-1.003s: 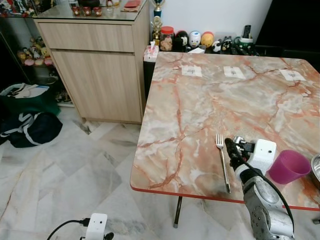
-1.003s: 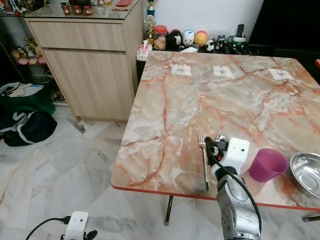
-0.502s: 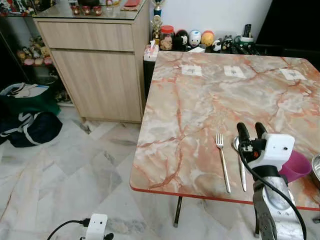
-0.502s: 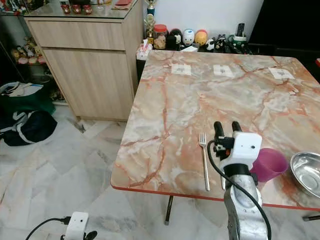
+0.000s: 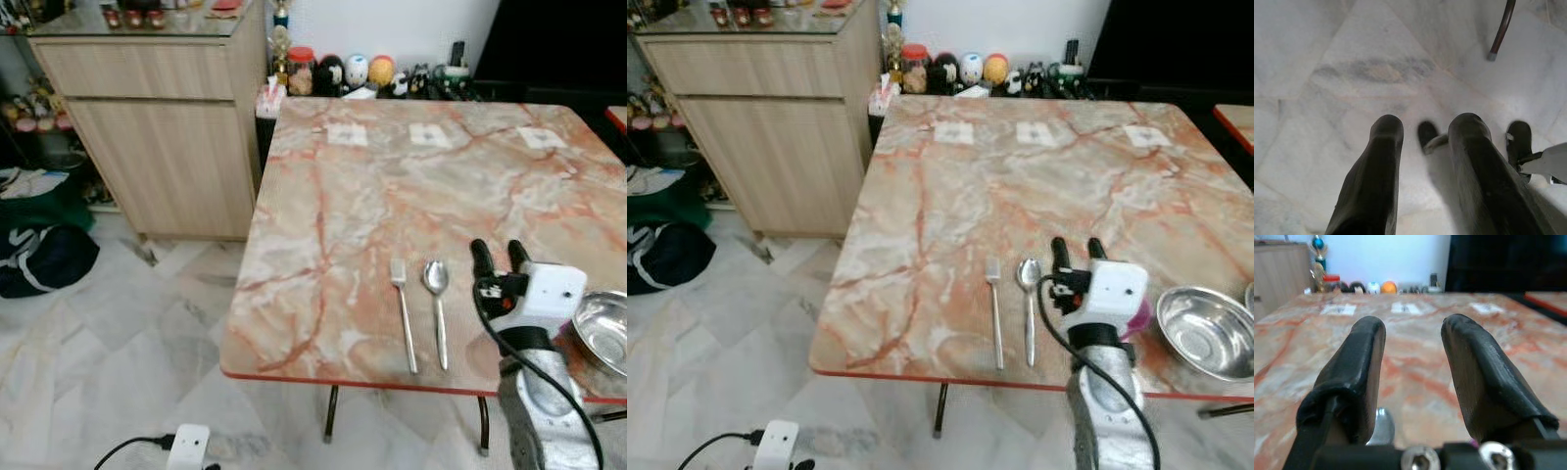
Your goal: Setting the table
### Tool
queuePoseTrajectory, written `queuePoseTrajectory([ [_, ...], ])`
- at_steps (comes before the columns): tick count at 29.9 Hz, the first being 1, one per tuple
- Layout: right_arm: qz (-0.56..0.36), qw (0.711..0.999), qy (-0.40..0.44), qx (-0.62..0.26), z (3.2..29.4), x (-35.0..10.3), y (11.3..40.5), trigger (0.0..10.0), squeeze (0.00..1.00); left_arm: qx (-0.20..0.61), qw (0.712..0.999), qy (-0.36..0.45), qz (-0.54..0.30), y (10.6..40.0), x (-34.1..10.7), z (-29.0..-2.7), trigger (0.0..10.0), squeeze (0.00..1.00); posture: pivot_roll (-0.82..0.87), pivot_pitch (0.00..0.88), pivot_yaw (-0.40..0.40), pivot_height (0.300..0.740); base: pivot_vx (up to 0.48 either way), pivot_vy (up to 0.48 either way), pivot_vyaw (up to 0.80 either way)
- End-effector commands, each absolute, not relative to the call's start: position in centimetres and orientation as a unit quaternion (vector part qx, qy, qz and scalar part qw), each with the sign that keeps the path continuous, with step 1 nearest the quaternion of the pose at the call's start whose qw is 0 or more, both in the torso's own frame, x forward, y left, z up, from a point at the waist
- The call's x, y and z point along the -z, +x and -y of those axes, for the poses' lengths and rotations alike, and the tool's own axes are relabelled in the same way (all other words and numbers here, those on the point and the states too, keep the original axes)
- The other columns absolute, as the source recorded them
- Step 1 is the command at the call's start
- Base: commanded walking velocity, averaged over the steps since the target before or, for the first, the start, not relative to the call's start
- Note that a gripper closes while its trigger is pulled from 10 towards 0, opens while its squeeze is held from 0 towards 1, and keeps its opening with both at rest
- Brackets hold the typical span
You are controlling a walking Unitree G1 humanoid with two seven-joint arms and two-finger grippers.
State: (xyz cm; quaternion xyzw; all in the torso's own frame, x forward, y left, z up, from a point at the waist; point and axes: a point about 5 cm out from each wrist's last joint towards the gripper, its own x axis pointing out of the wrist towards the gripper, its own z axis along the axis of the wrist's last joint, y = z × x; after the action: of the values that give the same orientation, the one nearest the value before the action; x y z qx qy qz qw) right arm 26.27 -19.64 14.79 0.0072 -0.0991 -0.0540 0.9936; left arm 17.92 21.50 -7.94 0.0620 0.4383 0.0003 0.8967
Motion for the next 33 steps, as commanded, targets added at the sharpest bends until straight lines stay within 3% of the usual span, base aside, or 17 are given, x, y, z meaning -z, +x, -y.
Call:
queuePoseTrajectory([
  [1, 0.11, 0.993, 0.008, 0.048, 19.3, -15.5, 26.2, 10.0, 0.0, 0.005, 0.886, 0.071, -0.458, 16.9, 8.4, -22.0, 10.0, 0.0, -0.09, 0.068, -0.021, 0.74, 0.0, -0.472, 0.0],
  [6, 0.117, 0.992, 0.013, 0.049, 19.3, -15.8, 26.2, 10.0, 0.0, 0.003, 0.885, 0.073, -0.46, 16.7, 8.3, -22.5, 10.0, 0.0, -0.09, 0.06, -0.02, 0.74, 0.0, -0.472, -0.59],
  [16, 0.109, 0.992, 0.024, 0.056, 19.0, -15.6, 26.0, 10.0, 0.0, 0.003, 0.882, 0.074, -0.466, 16.3, 8.5, -22.6, 10.0, 0.0, -0.1, 0.046, -0.017, 0.74, 0.0, -0.472, 0.0],
  [25, 0.099, 0.992, 0.033, 0.066, 19.1, -15.0, 25.3, 10.0, 0.0, 0.007, 0.879, 0.076, -0.471, 16.0, 8.7, -22.3, 10.0, 0.0, -0.1, 0.036, -0.011, 0.74, 0.0, -0.46, -0.54],
  [33, 0.072, 0.989, 0.075, 0.103, 20.2, -14.4, 25.4, 10.0, 0.0, 0.014, 0.878, 0.079, -0.472, 16.2, 8.8, -21.6, 10.0, 0.0, -0.11, 0.027, -0.007, 0.74, 0.0, -0.074, 0.0],
])
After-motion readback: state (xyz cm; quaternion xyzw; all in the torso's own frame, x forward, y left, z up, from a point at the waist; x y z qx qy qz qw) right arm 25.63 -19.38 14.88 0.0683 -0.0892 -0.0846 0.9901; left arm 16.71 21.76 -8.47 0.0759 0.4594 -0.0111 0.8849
